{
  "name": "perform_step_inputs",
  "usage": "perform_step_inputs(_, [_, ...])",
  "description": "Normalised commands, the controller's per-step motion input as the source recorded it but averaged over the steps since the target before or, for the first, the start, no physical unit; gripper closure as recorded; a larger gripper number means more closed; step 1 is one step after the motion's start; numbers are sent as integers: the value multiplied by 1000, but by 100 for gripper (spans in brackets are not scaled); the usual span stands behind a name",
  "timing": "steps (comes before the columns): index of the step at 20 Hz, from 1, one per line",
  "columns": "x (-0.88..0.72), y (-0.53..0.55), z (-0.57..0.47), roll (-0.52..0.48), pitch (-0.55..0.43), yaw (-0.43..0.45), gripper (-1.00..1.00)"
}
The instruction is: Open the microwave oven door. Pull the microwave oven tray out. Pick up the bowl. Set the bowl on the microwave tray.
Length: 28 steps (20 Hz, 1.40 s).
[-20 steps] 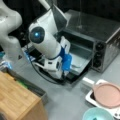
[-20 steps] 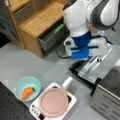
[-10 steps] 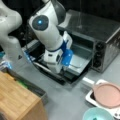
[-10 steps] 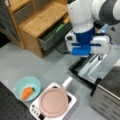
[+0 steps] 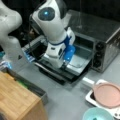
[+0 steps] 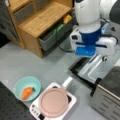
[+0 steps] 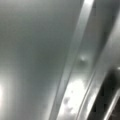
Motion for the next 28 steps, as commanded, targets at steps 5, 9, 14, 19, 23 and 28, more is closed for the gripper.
perform_step_inputs(5, [51, -70, 216, -234, 40, -3, -100])
perform_step_inputs(9, [83, -63, 180, -174, 55, 11, -100])
perform_step_inputs(14, [145, -35, 144, -178, 99, -7, -100])
perform_step_inputs(19, [289, -57, 210, -170, 111, 12, -100])
perform_step_inputs(23, [439, -150, 276, -189, 144, 27, -100])
perform_step_inputs(28, [542, -184, 265, -179, 179, 18, -100])
